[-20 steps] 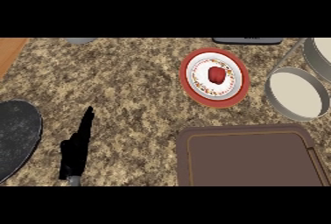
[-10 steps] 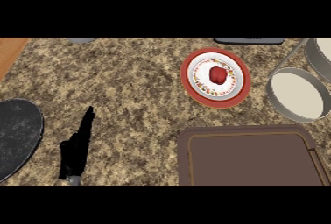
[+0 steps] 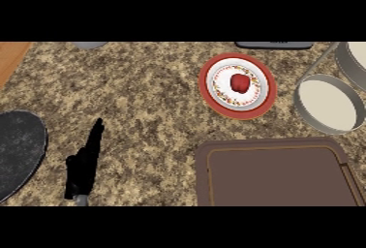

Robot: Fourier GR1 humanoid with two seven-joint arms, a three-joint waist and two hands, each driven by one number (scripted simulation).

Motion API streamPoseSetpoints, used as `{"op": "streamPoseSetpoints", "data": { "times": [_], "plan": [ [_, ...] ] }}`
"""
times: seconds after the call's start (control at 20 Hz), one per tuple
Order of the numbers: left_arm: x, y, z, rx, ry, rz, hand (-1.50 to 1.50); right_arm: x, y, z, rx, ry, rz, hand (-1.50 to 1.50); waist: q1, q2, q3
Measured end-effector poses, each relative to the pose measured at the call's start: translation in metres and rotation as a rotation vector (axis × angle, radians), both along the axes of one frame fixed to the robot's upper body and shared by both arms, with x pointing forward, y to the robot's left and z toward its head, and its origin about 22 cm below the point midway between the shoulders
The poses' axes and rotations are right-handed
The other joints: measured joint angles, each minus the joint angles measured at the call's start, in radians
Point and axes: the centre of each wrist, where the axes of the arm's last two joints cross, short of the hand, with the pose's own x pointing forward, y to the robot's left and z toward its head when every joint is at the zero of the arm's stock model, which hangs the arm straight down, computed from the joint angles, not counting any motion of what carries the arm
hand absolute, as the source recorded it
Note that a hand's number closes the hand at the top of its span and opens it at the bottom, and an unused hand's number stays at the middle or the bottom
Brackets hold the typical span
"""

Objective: Pick the lemon from the tray and place it in the tiered basket

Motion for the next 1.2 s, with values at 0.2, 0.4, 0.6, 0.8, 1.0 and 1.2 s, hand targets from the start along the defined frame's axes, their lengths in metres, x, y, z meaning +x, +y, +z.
{"op": "streamPoseSetpoints", "data": {
  "times": [0.2, 0.4, 0.6, 0.8, 1.0, 1.2],
  "plan": [
    [0.0, 0.002, 0.002, -0.005, 0.011, 0.009, 0.0, 0.016, 0.003, -0.025, 0.067, -0.001, 0.01, 1.5, -0.006, -0.001, 0.0],
    [-0.003, 0.003, 0.002, 0.002, 0.003, 0.013, 0.0, 0.027, 0.002, -0.043, 0.252, -0.027, 0.017, -1.5, -0.008, -0.004, -0.004],
    [-0.001, 0.002, 0.004, 0.002, 0.017, 0.013, 0.0, 0.034, 0.003, -0.054, 0.393, -0.086, 0.033, -1.5, -0.012, -0.007, -0.008],
    [-0.003, 0.002, 0.005, 0.004, 0.021, 0.019, 0.0, 0.036, -0.004, -0.053, 0.539, -0.181, 0.046, -1.5, -0.015, -0.006, -0.005],
    [-0.003, 0.004, 0.003, -0.001, 0.023, 0.024, 0.0, 0.03, -0.017, -0.039, 0.6, -0.321, 0.017, -1.5, -0.02, -0.005, -0.002],
    [-0.007, 0.009, 0.003, 0.001, 0.014, 0.03, 0.0, 0.008, -0.048, -0.025, 0.591, -0.464, -0.114, -1.5, -0.026, -0.004, -0.001]
  ]
}}
